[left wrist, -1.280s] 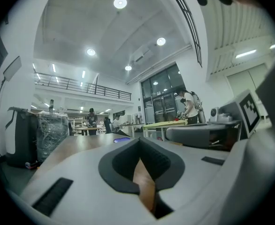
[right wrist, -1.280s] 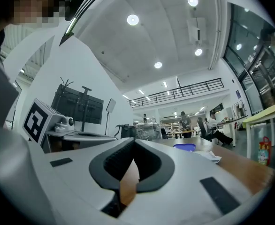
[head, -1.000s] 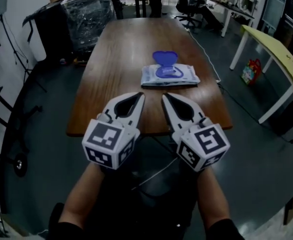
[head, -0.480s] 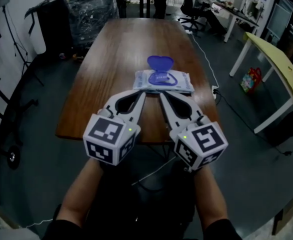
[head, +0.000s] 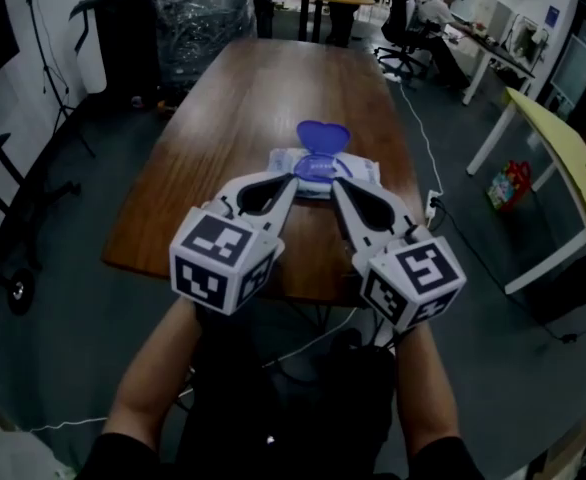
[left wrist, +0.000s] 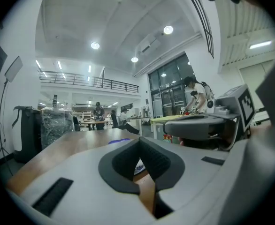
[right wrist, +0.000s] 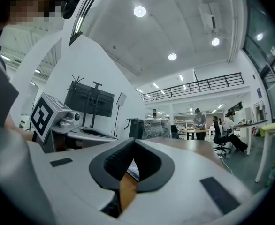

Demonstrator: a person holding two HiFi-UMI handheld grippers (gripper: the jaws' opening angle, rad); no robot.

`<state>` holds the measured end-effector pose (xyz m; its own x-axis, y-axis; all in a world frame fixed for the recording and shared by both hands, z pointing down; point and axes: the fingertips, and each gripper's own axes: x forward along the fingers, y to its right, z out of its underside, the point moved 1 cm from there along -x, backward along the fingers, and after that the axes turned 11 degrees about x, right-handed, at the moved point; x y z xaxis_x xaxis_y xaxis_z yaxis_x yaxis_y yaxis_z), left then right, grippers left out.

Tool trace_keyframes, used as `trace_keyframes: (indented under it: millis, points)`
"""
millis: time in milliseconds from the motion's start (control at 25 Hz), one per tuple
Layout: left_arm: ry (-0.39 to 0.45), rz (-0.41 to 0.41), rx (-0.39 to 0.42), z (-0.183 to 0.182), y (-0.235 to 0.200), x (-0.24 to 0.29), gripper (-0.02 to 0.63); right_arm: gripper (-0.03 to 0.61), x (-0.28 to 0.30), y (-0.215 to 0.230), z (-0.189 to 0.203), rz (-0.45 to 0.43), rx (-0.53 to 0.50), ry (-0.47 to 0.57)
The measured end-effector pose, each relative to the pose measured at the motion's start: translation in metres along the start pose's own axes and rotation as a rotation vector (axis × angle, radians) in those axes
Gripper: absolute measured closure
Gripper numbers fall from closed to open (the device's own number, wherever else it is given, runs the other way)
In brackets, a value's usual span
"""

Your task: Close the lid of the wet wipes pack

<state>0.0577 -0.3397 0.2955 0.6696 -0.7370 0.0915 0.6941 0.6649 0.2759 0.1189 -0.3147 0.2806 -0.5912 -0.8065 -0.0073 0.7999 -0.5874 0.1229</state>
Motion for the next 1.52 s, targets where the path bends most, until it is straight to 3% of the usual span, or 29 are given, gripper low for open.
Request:
trace_keyframes:
  millis: [360,560,720,960,1240,1520]
  points:
    - [-0.017,-0.032,0.004,-0.009,-0.008,0.035,0.609,0.569,0.012,0.058,-0.015,-0.034,-0.044,-0.069]
    - [-0.042,-0.04,0.009,-0.009,-0.016,0.056,0.609,0.569,0.036,0.095,-0.008,-0.059,-0.002,-0.156]
    - [-0.059,-0.032,0.006,-0.007,-0.019,0.073,0.608,0.47,0.055,0.12,0.002,-0.093,0.029,-0.219]
    - [-0.066,-0.038,-0.002,-0.006,-0.029,0.09,0.607,0.371,0.089,0.149,0.021,-0.121,0.009,-0.358]
    - [-0.118,-0.043,-0.009,0.012,-0.04,0.103,0.607,0.325,0.123,0.171,0.033,-0.136,0.013,-0.441]
    - [-0.156,-0.054,-0.023,0.028,-0.048,0.112,0.607,0.325,0.146,0.188,0.045,-0.157,0.073,-0.527]
